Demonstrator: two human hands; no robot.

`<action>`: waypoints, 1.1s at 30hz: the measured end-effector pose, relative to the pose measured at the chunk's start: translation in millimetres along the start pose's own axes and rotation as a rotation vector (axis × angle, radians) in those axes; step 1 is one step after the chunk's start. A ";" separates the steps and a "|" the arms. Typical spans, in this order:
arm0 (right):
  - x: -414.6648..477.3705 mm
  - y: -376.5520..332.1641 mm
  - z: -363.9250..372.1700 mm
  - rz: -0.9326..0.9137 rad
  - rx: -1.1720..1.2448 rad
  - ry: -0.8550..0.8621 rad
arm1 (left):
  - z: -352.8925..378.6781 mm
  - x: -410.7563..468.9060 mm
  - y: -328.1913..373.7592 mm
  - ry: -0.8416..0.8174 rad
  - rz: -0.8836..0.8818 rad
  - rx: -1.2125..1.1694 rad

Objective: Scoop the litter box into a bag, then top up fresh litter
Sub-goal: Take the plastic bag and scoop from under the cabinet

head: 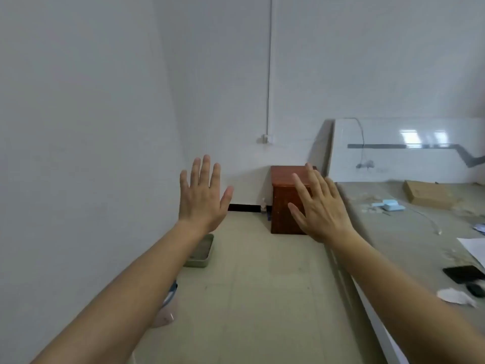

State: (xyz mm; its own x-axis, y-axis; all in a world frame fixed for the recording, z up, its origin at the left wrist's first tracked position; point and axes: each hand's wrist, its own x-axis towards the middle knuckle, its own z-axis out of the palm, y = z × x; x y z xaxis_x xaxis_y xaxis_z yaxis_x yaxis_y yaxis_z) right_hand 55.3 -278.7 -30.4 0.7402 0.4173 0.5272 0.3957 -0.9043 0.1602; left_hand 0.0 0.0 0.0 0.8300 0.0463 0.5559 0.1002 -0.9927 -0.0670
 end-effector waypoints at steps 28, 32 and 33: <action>330.7 231.4 413.8 0.316 0.115 -0.464 | 419.7 393.0 77.8 -0.302 -0.040 -0.209; 390.4 258.6 471.0 0.321 0.097 -0.538 | 495.6 468.5 89.3 -0.382 -0.047 -0.309; 398.5 265.2 484.8 0.336 0.104 -0.547 | 514.3 483.8 94.2 -0.402 -0.045 -0.335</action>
State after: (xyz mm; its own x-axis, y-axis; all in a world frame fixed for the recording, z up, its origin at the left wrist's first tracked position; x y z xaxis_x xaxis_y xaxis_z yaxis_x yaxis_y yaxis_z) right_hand 718.8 -308.6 -182.4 0.9919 0.1241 0.0287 0.1250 -0.9915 -0.0357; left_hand 693.2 -13.8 -163.5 0.9806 0.0631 0.1858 0.0138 -0.9668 0.2552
